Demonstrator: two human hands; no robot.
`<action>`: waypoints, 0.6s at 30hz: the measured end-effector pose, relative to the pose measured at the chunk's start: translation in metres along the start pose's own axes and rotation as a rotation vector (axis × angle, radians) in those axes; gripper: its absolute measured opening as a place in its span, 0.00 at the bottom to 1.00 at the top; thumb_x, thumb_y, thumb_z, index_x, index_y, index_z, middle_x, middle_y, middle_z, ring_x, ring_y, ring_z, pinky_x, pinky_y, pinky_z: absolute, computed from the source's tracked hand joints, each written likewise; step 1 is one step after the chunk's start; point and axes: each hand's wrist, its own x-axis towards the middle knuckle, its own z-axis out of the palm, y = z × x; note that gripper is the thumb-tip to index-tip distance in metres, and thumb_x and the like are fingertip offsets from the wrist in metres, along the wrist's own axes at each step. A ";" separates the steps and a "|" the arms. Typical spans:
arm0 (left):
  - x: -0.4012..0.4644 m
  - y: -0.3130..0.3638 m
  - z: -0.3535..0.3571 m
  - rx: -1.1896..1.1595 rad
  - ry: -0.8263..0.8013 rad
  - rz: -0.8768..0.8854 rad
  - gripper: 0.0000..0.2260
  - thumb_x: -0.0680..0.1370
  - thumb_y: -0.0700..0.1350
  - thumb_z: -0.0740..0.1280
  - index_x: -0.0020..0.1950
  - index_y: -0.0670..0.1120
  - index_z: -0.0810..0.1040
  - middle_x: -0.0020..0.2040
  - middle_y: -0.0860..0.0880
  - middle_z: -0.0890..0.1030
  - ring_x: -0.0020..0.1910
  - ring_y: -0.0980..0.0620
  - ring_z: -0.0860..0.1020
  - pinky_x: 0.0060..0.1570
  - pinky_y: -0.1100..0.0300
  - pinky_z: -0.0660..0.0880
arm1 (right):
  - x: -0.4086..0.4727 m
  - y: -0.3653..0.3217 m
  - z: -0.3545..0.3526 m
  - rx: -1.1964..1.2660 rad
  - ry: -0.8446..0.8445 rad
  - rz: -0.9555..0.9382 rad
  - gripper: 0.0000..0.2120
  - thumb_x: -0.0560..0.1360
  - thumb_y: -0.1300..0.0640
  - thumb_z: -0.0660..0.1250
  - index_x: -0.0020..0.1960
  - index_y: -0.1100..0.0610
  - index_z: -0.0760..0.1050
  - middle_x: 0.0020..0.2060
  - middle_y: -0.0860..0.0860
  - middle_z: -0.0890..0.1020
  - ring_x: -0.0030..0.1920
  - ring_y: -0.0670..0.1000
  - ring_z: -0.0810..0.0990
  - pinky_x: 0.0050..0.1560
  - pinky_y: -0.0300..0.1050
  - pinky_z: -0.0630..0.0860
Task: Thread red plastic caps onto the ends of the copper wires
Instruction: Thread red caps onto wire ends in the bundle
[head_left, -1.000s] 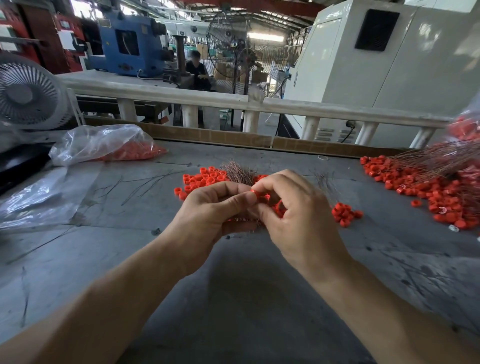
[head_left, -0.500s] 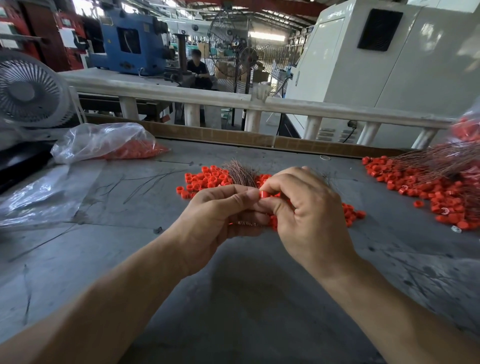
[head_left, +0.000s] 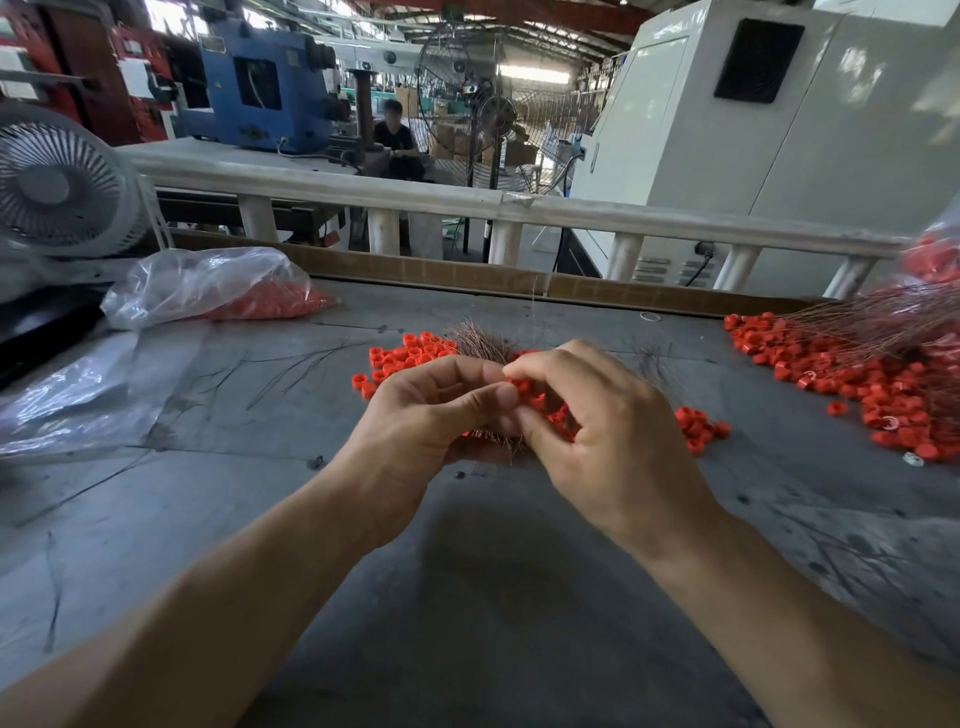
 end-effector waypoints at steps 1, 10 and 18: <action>0.000 0.000 0.000 0.003 -0.004 -0.005 0.12 0.71 0.45 0.73 0.50 0.40 0.83 0.44 0.38 0.81 0.44 0.45 0.81 0.44 0.54 0.81 | 0.000 0.001 0.000 0.015 0.013 0.003 0.07 0.76 0.55 0.74 0.54 0.54 0.82 0.45 0.46 0.80 0.45 0.47 0.79 0.45 0.44 0.78; 0.002 0.001 -0.003 0.024 0.106 -0.019 0.12 0.71 0.47 0.73 0.49 0.40 0.83 0.43 0.43 0.83 0.39 0.49 0.79 0.37 0.58 0.79 | -0.003 -0.001 0.005 0.104 0.001 0.038 0.09 0.76 0.58 0.75 0.56 0.56 0.82 0.48 0.46 0.85 0.49 0.43 0.82 0.52 0.34 0.77; 0.003 0.000 -0.006 0.042 0.145 -0.027 0.11 0.72 0.46 0.73 0.48 0.38 0.82 0.41 0.43 0.84 0.37 0.49 0.80 0.37 0.58 0.80 | -0.003 0.001 0.005 0.128 -0.048 0.082 0.08 0.75 0.59 0.76 0.53 0.55 0.82 0.49 0.45 0.81 0.50 0.43 0.79 0.53 0.35 0.75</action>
